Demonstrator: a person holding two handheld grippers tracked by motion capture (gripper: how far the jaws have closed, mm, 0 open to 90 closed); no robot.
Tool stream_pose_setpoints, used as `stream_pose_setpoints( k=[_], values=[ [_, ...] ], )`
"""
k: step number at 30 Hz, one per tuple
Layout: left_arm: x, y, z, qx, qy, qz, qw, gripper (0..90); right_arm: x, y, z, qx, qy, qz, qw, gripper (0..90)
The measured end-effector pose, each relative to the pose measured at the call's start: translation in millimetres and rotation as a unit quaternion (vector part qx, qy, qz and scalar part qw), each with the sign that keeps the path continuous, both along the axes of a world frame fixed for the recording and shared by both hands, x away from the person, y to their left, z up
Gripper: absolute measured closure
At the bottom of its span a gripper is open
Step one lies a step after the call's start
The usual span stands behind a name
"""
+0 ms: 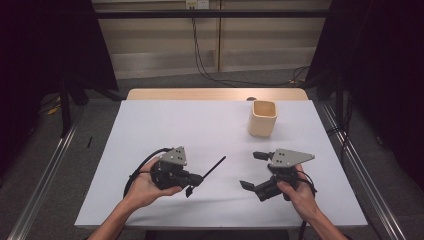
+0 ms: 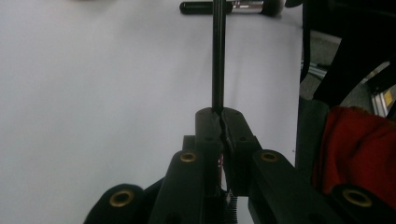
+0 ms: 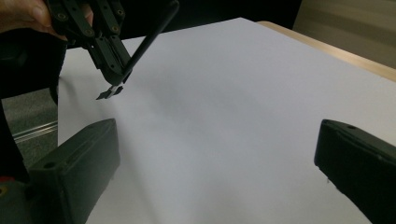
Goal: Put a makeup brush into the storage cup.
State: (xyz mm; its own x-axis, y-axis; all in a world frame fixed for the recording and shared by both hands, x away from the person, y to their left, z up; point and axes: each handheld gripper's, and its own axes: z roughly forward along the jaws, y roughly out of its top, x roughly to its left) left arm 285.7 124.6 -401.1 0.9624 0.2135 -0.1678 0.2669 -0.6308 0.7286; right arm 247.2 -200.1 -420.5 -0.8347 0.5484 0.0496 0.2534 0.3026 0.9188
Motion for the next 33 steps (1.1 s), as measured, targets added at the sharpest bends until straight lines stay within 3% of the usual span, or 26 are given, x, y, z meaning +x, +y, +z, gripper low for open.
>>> stream_pose_setpoints(
  k=[1, 2, 10, 16, 17, 18, 22, 26, 27, 28, 29, 30, 31, 32, 33],
  values=[
    [0.7, -1.1, -0.1, 0.009, 0.001, -0.005, 0.9999, 86.2, 1.4, 1.4, 0.7, -0.007, 0.008, 0.009, 0.9999, 0.0],
    [1.9, -3.2, 0.3, 0.032, 0.001, -0.011, 0.9994, 86.2, 2.6, 2.9, 1.0, -0.012, 0.012, 0.014, 0.9998, 0.1],
    [8.0, -10.6, 5.1, 0.083, -0.001, -0.033, 0.996, 86.2, 12.2, 10.1, 1.8, -0.044, 0.049, 0.046, 0.9968, 0.2],
    [10.7, -19.5, 8.0, 0.129, -0.005, -0.041, 0.9907, 86.2, 18.3, 13.4, 3.9, -0.058, 0.066, 0.059, 0.9944, 0.2],
    [11.5, -21.8, 8.6, 0.142, -0.005, -0.044, 0.9889, 86.2, 19.9, 15.9, 2.8, -0.076, 0.074, 0.067, 0.9921, 0.6],
    [11.5, -21.8, 8.6, 0.142, -0.005, -0.044, 0.9889, 86.2, 19.9, 15.9, 2.8, -0.076, 0.074, 0.067, 0.9921, 0.6],
    [12.6, -25.2, 9.7, 0.167, -0.001, -0.059, 0.9842, 86.1, 22.0, 21.6, 1.5, -0.103, 0.09, 0.087, 0.9868, 0.9],
    [13.1, -28.5, 10.6, 0.187, 0.0, -0.066, 0.9801, 86.1, 24.7, 28.6, 0.9, -0.134, 0.103, 0.106, 0.9798, 2.8],
    [13.1, -29.4, 10.9, 0.192, 0.0, -0.068, 0.9789, 86.1, 26.3, 31.8, -0.2, -0.147, 0.11, 0.116, 0.9762, 2.8],
    [13.5, -30.2, 11.6, 0.198, -0.002, -0.069, 0.9777, 86.1, 26.3, 31.8, -0.2, -0.147, 0.11, 0.116, 0.9762, 2.8],
    [13.5, -31.0, 11.8, 0.2, -0.001, -0.069, 0.9773, 86.2, 26.8, 33.0, -0.7, -0.154, 0.114, 0.122, 0.9738, 2.7],
    [14.2, -31.5, 12.3, 0.204, -0.004, -0.073, 0.9762, 86.2, 28.0, 35.2, -1.9, -0.165, 0.12, 0.138, 0.9692, 2.6],
    [14.4, -32.5, 12.6, 0.209, -0.002, -0.073, 0.9752, 86.2, 28.0, 35.2, -1.9, -0.165, 0.12, 0.138, 0.9692, 2.6],
    [13.2, -33.6, 12.0, 0.21, 0.002, -0.068, 0.9755, 86.1, 29.8, 37.4, -2.2, -0.176, 0.127, 0.147, 0.9651, 2.6],
    [14.4, -34.4, 12.9, 0.223, -0.002, -0.076, 0.9718, 86.1, 29.8, 37.4, -2.2, -0.176, 0.127, 0.147, 0.9651, 2.6]
  ],
)
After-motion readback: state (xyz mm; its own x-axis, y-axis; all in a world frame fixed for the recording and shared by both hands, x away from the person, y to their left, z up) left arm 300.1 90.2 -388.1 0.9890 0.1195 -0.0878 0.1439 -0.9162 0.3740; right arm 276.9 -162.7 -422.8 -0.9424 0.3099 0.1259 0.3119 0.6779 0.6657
